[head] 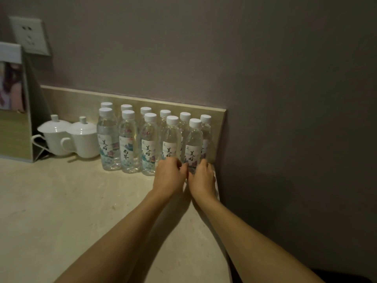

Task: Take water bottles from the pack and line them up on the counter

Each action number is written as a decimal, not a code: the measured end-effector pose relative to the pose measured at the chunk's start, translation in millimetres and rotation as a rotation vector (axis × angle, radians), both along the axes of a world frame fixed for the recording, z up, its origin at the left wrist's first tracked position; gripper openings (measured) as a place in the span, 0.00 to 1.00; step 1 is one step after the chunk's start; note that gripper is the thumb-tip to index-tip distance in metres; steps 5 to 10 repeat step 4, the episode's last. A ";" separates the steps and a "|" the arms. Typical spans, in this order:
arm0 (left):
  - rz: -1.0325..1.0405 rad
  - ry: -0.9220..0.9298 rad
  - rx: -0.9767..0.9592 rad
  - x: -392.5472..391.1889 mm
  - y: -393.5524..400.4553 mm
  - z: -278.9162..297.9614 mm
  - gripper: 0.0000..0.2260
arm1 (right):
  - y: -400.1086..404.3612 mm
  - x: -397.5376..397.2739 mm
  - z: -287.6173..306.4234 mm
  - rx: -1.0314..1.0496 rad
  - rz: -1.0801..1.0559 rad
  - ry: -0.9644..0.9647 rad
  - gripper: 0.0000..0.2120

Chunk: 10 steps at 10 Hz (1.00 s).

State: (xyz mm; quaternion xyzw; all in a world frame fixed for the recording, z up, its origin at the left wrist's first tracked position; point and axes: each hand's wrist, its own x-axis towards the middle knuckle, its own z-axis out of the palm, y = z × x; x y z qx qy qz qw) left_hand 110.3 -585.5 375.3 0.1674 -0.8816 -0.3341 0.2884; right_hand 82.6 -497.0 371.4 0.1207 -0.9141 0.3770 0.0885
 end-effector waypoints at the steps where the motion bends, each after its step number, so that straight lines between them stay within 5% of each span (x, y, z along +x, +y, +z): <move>1: -0.071 0.006 0.094 6.9 2.3 2.1 0.11 | 3.0 3.2 3.2 -0.012 0.012 -0.019 0.23; 2: -0.132 0.022 0.203 14.9 2.5 8.7 0.11 | 5.2 7.4 10.3 -0.019 0.032 -0.032 0.22; 10: -0.111 0.029 0.097 37.2 -0.2 25.7 0.11 | 6.3 27.1 27.8 -0.114 0.059 -0.042 0.25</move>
